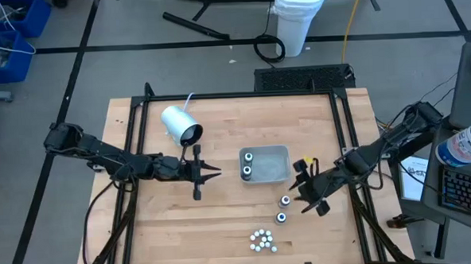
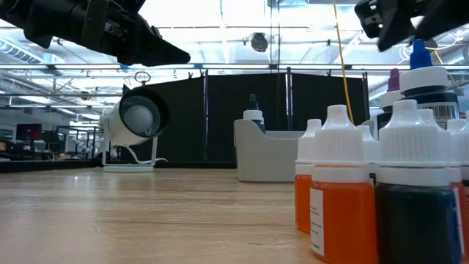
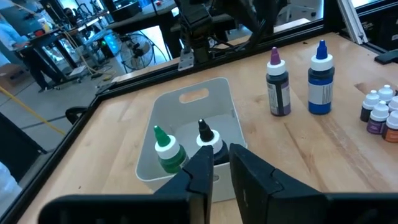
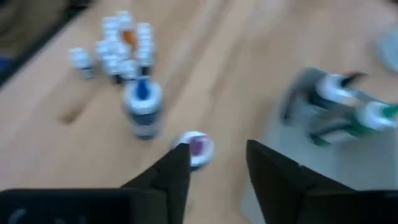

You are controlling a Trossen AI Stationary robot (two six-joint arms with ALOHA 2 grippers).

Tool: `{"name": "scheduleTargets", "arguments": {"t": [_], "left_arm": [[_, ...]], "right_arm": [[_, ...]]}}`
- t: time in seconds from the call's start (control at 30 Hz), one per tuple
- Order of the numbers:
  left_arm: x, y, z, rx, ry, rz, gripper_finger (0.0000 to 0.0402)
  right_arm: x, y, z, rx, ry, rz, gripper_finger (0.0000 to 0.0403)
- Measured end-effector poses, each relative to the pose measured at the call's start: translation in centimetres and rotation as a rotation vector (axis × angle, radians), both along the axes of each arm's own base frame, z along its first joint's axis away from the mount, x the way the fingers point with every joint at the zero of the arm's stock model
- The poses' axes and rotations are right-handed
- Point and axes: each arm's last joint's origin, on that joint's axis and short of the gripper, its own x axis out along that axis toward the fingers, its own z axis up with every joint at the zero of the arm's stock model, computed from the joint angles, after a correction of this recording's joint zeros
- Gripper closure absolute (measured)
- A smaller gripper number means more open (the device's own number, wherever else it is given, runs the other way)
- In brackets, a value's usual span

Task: Pick & Place food coloring
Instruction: Put the big purple food coloring bottle into the gray bin

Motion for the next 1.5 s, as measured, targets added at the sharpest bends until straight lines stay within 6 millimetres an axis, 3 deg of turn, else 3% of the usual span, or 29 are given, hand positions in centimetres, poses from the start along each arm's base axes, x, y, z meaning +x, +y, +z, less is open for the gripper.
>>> {"name": "scheduleTargets", "arguments": {"t": [0.23, 0.43, 1.0, 1.5], "left_arm": [[-0.1, 0.0, -0.2, -0.001, 0.024, 0.001, 0.0340], [-0.1, 0.0, -0.3, -0.021, 0.036, 0.005, 0.0339], [-0.1, 0.0, -0.4, -0.036, 0.040, 0.010, 0.0339], [-0.1, 0.0, -0.4, -0.037, 0.040, 0.013, 0.0339]], "right_arm": [[-0.1, 0.1, -2.5, 0.022, -0.038, 0.110, 0.0174], [-0.1, -0.4, -4.5, 0.019, -0.090, 0.112, 0.0150], [-0.6, -1.9, -7.9, 0.124, -0.238, 0.125, 0.0163], [0.2, -1.6, -8.9, 0.151, -0.256, 0.105, 0.0190]]}}
